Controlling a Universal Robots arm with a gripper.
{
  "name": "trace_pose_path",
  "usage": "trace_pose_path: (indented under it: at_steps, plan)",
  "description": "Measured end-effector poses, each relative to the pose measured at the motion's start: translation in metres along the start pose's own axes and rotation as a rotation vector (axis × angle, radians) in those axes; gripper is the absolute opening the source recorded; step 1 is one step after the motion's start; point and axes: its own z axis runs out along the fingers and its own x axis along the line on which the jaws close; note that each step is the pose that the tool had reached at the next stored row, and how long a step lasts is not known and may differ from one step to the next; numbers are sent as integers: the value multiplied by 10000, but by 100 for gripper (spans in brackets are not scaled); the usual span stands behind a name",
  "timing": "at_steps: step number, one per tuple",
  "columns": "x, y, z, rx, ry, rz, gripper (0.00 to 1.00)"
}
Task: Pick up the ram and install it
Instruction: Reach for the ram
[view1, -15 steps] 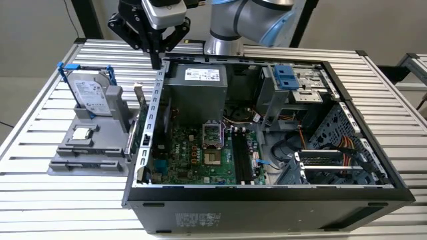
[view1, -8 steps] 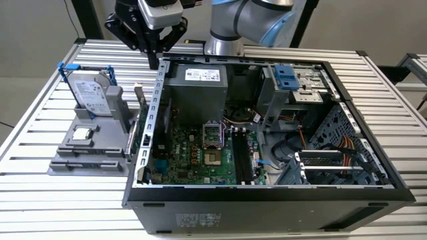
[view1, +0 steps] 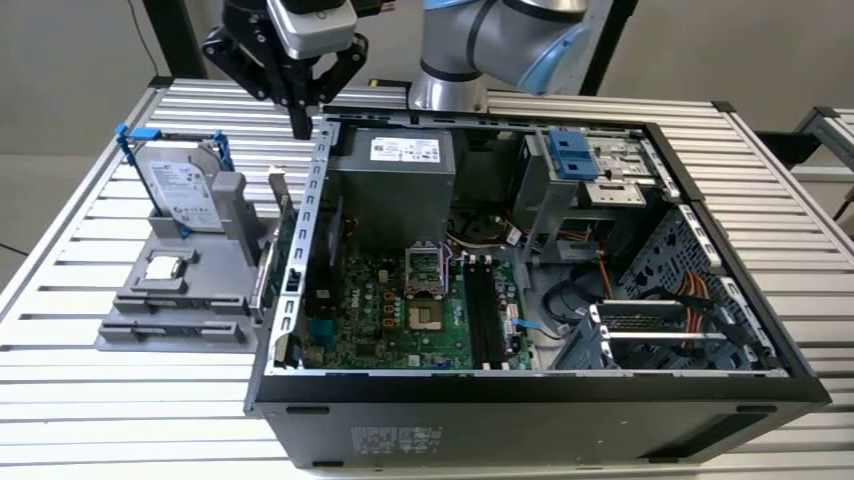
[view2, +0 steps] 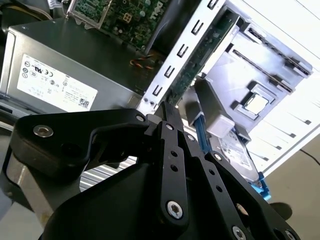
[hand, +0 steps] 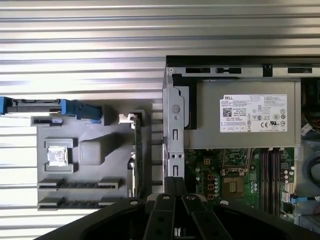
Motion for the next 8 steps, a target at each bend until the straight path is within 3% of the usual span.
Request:
trace_pose_path:
  at_steps: [8]
  plan:
    - [54, -2, 0, -1, 2, -45, 0]
